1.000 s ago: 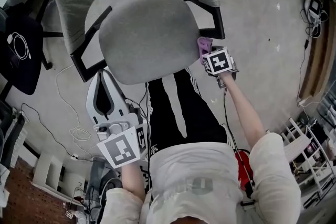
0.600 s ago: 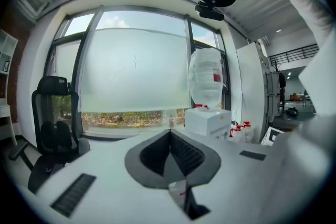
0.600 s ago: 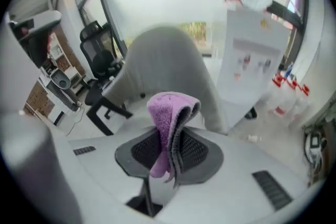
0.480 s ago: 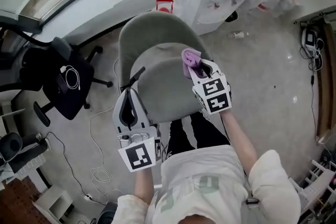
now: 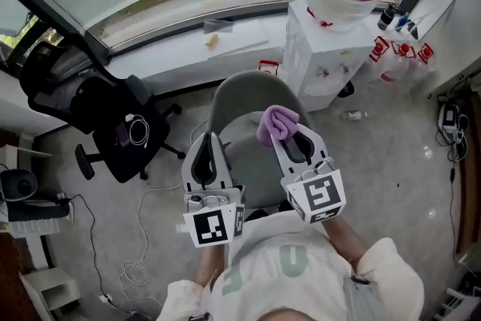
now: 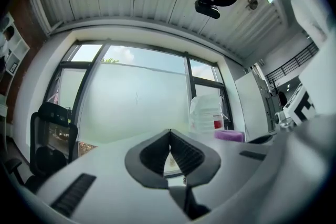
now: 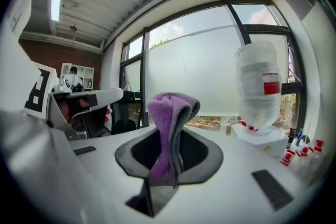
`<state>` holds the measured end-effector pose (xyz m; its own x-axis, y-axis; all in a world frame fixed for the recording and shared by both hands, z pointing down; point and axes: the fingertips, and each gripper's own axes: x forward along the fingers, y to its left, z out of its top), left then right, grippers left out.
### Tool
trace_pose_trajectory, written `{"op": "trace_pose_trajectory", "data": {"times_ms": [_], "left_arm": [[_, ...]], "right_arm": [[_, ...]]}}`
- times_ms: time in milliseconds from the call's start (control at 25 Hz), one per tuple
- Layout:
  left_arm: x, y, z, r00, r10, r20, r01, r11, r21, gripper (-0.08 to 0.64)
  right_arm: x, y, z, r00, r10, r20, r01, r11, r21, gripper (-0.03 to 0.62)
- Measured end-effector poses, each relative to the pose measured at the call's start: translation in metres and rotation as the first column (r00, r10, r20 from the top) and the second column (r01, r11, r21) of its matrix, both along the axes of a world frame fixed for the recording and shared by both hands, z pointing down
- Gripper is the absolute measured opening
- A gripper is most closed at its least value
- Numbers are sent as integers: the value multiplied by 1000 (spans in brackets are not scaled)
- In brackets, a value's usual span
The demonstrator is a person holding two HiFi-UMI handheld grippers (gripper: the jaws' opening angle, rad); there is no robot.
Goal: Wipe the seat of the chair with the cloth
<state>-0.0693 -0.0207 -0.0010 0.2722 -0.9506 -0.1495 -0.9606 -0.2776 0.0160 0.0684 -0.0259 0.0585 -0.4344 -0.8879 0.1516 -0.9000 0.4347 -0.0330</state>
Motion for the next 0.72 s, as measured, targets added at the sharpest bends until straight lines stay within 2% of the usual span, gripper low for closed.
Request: {"op": "trace_pose_trajectory", "data": {"times_ms": [240,440,720], "left_arm": [[1,5,-15,1000,-7,5,7,1000,31,12],[10,5,-19,1000,18,14,-18,999,40,12],[25,-2,-21,999,35,18,-36,998,42,12]], "right_arm": [[-11,-1,-25,999,-38,33,36,998,52,87],[-14,-3,-44,998,-51,33,48,994,99,87],[-5,-5,-46,998,-58,28,55,993,105,87]]}}
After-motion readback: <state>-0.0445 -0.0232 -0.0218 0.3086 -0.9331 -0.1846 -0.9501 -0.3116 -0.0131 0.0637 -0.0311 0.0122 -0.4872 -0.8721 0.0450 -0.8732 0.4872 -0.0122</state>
